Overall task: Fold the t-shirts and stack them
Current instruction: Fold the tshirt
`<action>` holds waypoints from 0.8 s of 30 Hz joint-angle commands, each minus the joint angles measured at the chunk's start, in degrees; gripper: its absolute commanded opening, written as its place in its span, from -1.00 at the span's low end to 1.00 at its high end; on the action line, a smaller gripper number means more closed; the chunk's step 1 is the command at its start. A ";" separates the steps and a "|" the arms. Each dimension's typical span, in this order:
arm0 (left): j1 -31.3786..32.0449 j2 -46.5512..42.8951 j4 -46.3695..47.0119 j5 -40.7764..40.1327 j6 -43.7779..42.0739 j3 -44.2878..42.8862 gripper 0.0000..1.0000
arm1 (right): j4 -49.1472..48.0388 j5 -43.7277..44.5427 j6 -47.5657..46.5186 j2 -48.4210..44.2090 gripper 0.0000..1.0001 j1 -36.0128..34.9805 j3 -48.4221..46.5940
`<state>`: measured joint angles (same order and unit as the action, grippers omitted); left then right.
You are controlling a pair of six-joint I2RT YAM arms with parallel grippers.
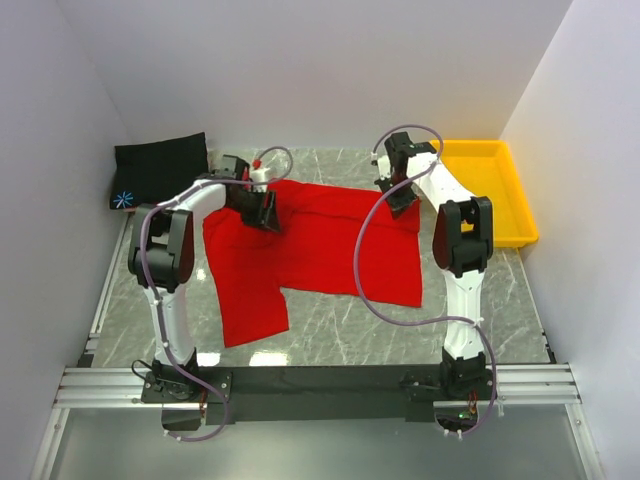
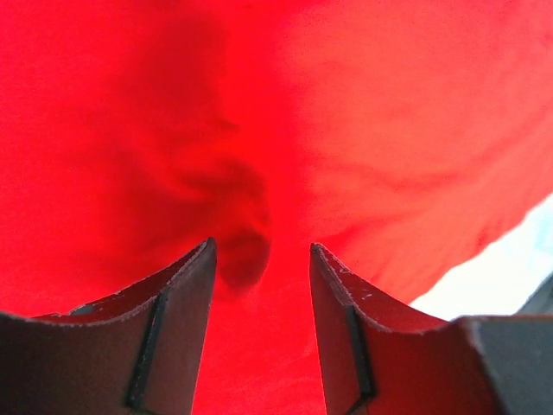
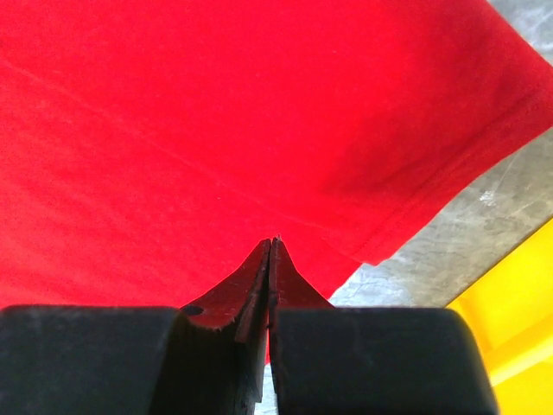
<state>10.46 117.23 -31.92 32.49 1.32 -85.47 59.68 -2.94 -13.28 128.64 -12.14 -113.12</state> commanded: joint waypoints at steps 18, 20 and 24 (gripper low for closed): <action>-8.35 -10.71 -2.88 -9.80 -13.98 8.30 0.06 | 2.03 -0.68 -1.49 -5.95 -1.00 -2.27 16.17; -8.79 -10.09 -2.80 -10.95 -14.94 9.53 0.05 | 1.58 0.91 -1.05 -3.59 -1.00 -2.27 16.00; -8.79 -10.35 -2.09 -14.47 -16.17 12.69 0.03 | 1.05 6.35 -1.75 -2.08 -1.00 -2.10 15.83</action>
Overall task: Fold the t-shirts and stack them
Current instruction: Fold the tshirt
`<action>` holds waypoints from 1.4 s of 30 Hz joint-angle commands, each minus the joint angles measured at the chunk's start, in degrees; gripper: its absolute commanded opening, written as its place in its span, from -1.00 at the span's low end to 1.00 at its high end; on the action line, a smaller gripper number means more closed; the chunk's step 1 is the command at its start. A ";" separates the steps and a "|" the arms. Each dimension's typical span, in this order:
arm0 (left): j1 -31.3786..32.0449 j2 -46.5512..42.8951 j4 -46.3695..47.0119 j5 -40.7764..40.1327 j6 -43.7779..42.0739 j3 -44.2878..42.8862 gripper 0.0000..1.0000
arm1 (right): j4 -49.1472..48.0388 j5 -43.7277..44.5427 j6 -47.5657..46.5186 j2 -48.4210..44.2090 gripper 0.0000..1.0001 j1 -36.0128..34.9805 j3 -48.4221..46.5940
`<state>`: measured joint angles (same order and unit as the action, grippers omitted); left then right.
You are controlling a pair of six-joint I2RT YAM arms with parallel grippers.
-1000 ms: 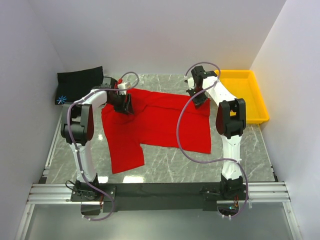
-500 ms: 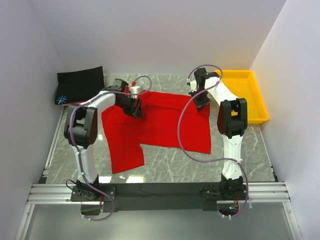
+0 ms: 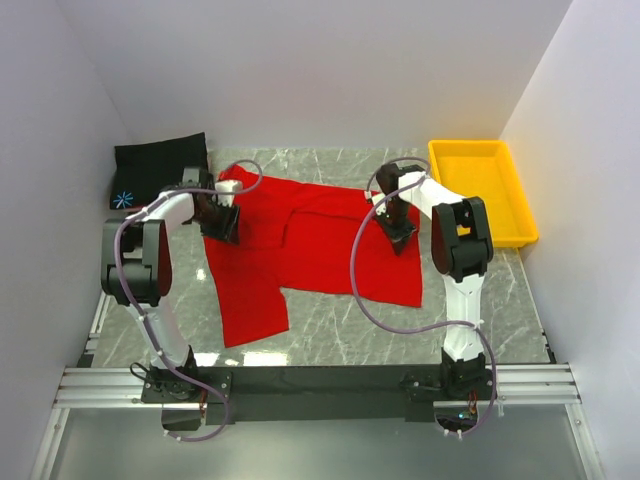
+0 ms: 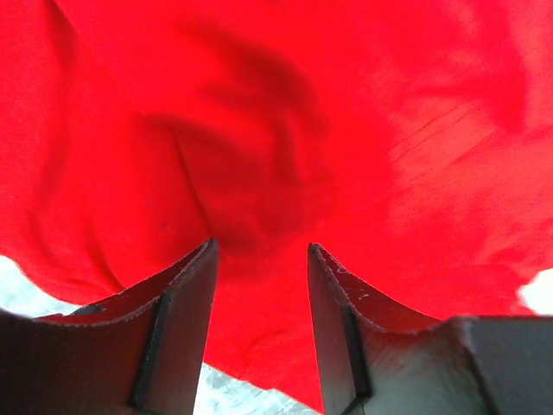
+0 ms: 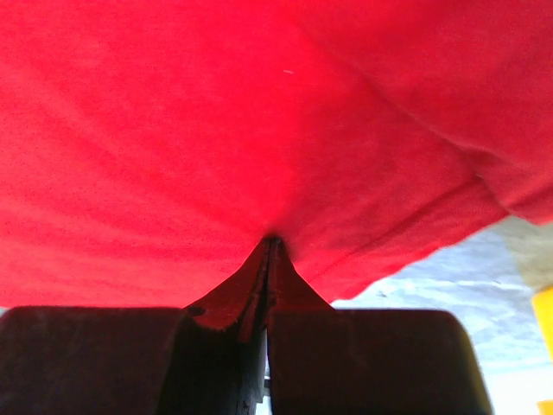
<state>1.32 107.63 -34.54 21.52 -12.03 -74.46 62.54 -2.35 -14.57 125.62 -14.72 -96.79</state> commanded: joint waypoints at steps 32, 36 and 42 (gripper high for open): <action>0.35 -24.23 -10.29 9.69 -27.59 18.46 0.16 | -9.98 1.02 -18.39 -29.64 -0.56 -1.45 31.13; 0.44 -22.83 -7.91 7.84 -29.45 19.53 0.11 | -12.62 2.08 -19.09 -30.43 -0.56 -3.12 36.13; 0.44 -22.55 -7.64 7.57 -29.89 19.79 0.13 | -12.62 2.17 -20.50 -33.86 -0.53 -4.53 39.92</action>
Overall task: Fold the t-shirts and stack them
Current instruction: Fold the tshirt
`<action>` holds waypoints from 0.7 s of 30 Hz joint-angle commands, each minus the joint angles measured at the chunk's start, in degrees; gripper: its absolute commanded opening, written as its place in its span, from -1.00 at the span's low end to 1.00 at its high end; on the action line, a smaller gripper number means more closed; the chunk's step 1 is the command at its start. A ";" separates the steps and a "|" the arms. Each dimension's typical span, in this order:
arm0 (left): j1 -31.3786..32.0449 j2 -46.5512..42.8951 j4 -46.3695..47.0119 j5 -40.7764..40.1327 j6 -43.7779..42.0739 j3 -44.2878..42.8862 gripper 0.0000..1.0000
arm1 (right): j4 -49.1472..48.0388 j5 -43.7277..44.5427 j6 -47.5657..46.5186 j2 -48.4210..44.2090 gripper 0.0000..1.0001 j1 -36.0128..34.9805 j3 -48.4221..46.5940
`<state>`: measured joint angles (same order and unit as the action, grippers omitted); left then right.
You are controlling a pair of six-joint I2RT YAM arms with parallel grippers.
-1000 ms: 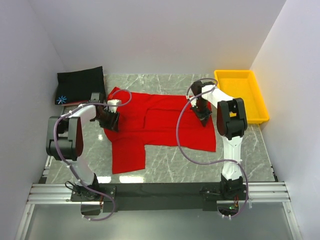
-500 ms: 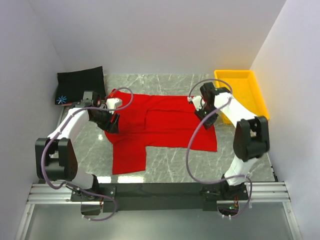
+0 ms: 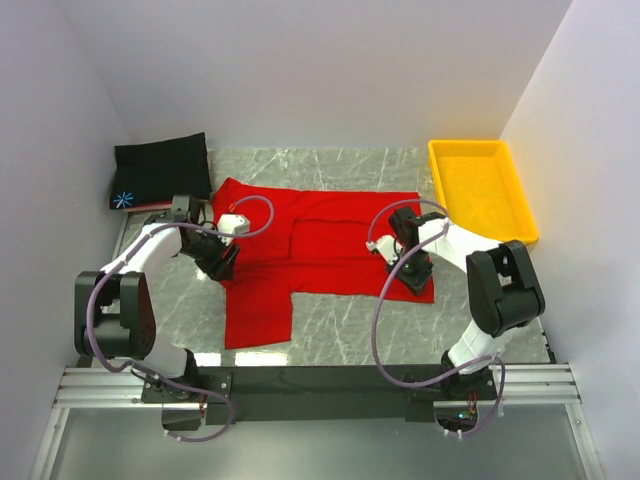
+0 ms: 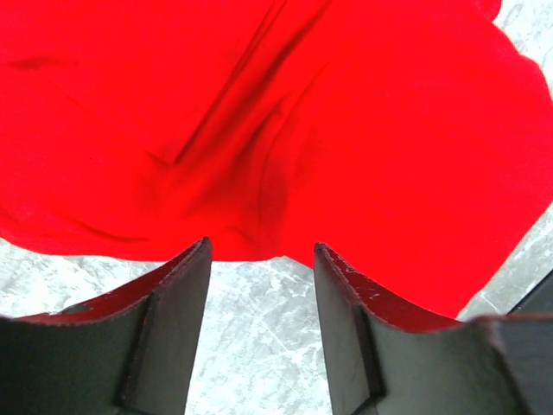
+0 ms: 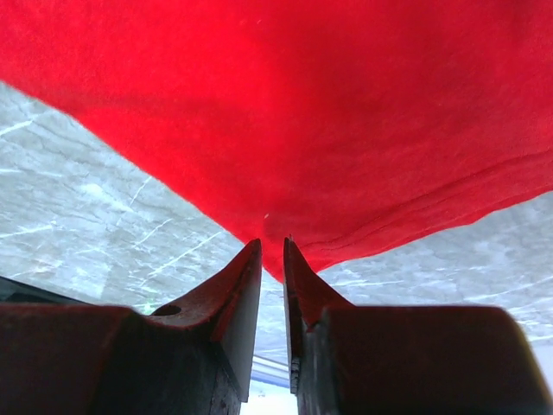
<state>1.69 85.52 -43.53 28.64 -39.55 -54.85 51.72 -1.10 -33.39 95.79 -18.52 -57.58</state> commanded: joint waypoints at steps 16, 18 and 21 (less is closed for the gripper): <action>4.27 -4.48 -1.82 -0.43 -10.81 6.58 -0.05 | -6.20 4.01 -2.39 -4.38 -0.45 -3.18 8.45; 7.09 -5.44 -1.21 -2.09 -11.34 9.30 -0.12 | -5.94 3.74 -1.77 -3.33 -0.48 -3.18 7.84; 11.48 -6.33 0.89 -4.72 -10.29 12.91 -0.15 | -5.58 3.39 -1.33 -2.80 -0.49 -3.19 7.31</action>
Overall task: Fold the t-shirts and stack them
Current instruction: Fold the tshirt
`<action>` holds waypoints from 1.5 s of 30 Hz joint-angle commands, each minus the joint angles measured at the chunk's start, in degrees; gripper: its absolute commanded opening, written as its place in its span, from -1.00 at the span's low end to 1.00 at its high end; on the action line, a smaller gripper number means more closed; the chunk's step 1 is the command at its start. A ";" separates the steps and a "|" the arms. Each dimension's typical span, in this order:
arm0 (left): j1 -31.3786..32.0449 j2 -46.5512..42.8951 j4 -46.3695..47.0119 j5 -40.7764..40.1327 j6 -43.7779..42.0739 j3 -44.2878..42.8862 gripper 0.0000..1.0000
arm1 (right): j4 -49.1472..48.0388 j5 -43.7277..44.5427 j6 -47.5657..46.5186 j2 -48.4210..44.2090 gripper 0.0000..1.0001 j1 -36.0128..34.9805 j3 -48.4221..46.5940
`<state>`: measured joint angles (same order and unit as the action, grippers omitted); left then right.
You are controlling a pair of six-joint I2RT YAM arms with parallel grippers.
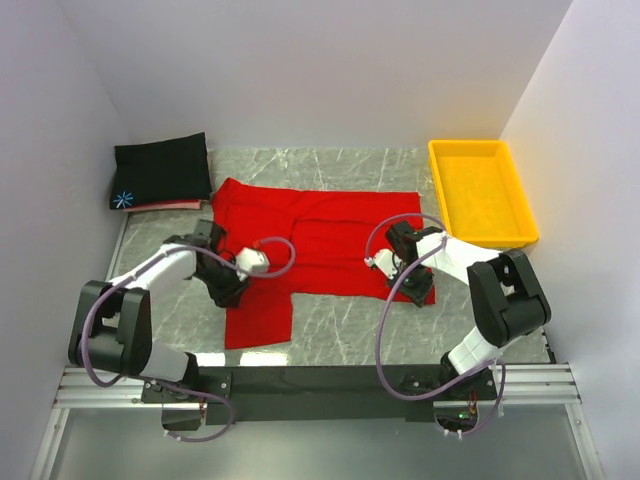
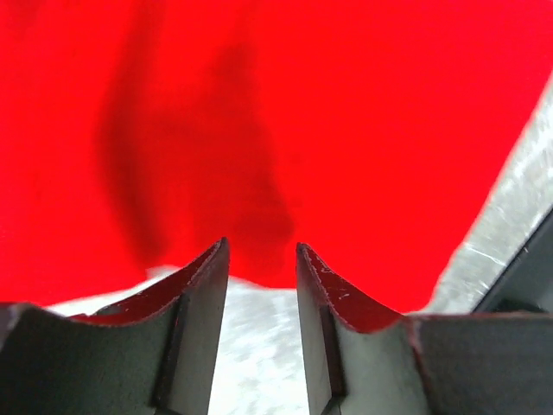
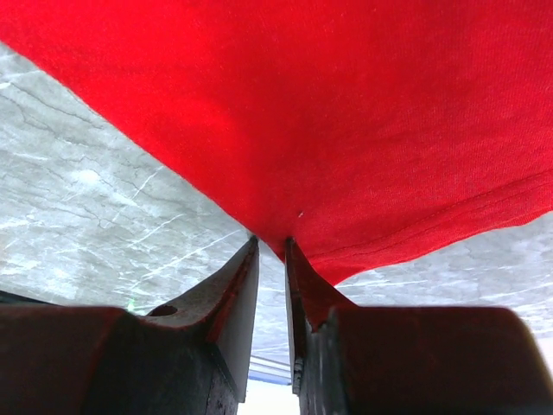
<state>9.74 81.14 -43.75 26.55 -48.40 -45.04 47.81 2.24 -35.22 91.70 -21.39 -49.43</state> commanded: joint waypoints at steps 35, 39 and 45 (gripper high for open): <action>4.59 -2.49 3.84 -3.96 0.24 0.83 0.11 | -7.38 1.37 -7.58 -6.98 -0.24 -0.50 4.78; 3.80 -1.78 4.11 -4.22 -0.11 1.00 0.11 | -7.64 1.45 -8.63 -8.90 -0.24 -0.85 7.23; 3.36 -0.90 4.81 -4.31 -0.46 1.27 0.12 | -11.77 4.44 -9.43 -7.77 -0.31 -1.03 10.67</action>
<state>13.30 79.88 -40.45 22.00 -48.75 -44.23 39.24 4.62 -43.55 83.02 -22.33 -41.34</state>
